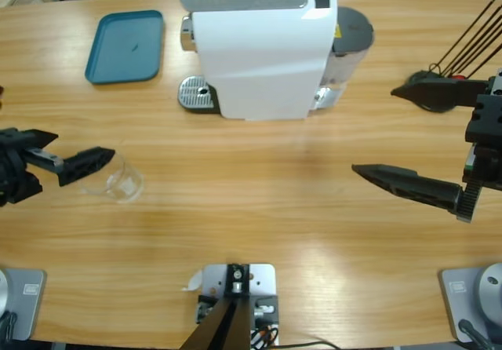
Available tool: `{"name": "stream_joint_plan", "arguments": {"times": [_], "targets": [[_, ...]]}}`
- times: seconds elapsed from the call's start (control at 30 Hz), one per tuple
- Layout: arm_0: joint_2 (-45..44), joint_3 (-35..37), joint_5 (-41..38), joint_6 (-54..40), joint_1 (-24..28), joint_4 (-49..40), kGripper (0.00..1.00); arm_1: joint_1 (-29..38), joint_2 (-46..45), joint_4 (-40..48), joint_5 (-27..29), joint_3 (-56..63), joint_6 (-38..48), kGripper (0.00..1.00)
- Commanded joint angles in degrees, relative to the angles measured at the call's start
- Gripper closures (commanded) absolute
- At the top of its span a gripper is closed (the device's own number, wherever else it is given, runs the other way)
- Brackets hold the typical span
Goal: Pour coffee
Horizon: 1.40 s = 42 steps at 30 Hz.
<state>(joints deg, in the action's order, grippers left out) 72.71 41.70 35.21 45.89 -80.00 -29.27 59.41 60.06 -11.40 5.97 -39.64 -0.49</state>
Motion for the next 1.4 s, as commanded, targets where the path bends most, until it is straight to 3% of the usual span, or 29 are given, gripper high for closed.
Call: {"name": "stream_joint_plan", "arguments": {"times": [0.03,0.53,1.4], "targets": [[6.5,0.9,6.5,6.7,-9.4,-1.5,0.009,0.6,-2.7,-0.2,2.0,3.6,2.4,0.006],[10.6,0.3,7.8,15.2,-10.5,-8.8,0.011,0.6,-5.3,-0.3,3.1,6.5,4.3,0.009],[23.1,-1.4,7.7,31.6,-10.5,-8.3,0.000,0.6,-1.7,1.5,2.1,7.3,5.3,0.009]]}}
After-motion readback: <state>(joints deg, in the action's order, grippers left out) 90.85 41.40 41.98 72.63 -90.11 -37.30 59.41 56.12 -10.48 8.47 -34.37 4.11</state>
